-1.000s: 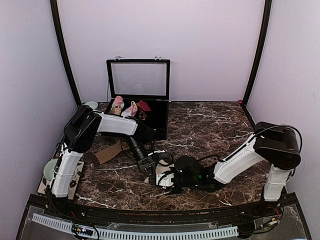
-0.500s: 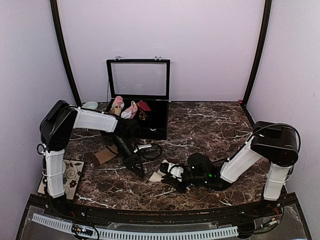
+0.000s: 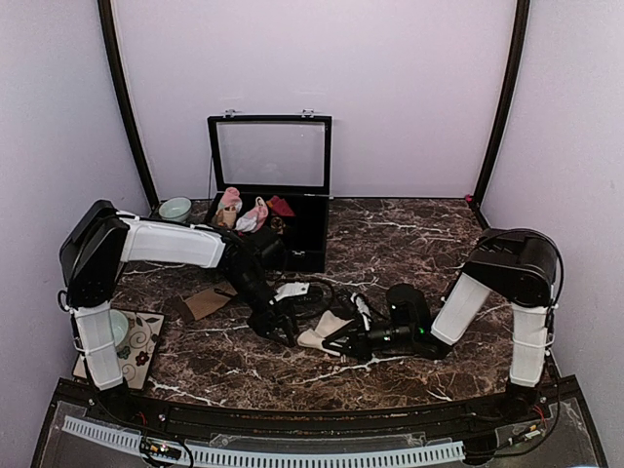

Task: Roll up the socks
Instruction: Roll the sock at the center of the board.

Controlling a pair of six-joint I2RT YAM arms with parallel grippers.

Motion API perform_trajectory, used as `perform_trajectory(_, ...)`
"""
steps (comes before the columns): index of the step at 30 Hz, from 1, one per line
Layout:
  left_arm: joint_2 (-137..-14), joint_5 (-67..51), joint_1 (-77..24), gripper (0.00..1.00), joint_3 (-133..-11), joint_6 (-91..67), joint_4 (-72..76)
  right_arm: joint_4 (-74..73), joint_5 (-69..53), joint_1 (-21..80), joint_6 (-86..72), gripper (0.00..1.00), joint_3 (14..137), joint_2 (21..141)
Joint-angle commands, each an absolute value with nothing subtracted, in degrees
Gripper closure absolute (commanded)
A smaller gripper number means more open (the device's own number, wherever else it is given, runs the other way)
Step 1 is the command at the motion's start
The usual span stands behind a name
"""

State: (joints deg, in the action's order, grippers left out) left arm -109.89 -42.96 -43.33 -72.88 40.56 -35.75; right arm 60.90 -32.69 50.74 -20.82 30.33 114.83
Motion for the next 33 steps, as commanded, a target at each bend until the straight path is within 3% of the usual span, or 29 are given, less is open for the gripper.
perform_trajectory(1,-108.28,-36.91,-47.31,0.51,-72.42,45.97,-31.16,45.05,-33.86,47.87,-28.79,1.0,28.98,119.83)
perform_trajectory(23,-111.75,-25.87,-49.71,0.49,-72.63,50.19,-21.28,31.37,-32.35,46.1,-21.63,1.0,30.09,117.73)
perform_trajectory(24,-111.9,-26.48,-49.74,0.5,-72.77,50.47,-21.36,31.38,-32.28,46.14,-21.35,1.0,30.01,117.47)
perform_trajectory(28,-114.76,-29.69,-50.16,0.72,-76.51,51.77,-26.42,30.92,-32.53,46.1,-20.45,1.0,30.46,116.28)
perform_trajectory(30,-115.89,-30.09,-50.46,0.75,-77.19,52.95,-28.43,30.89,-32.57,46.13,-20.13,1.0,30.71,115.47)
perform_trajectory(33,-116.04,-30.96,-50.99,0.71,-76.77,53.57,-29.8,31.6,-33.48,46.13,-20.16,0.97,31.06,114.48)
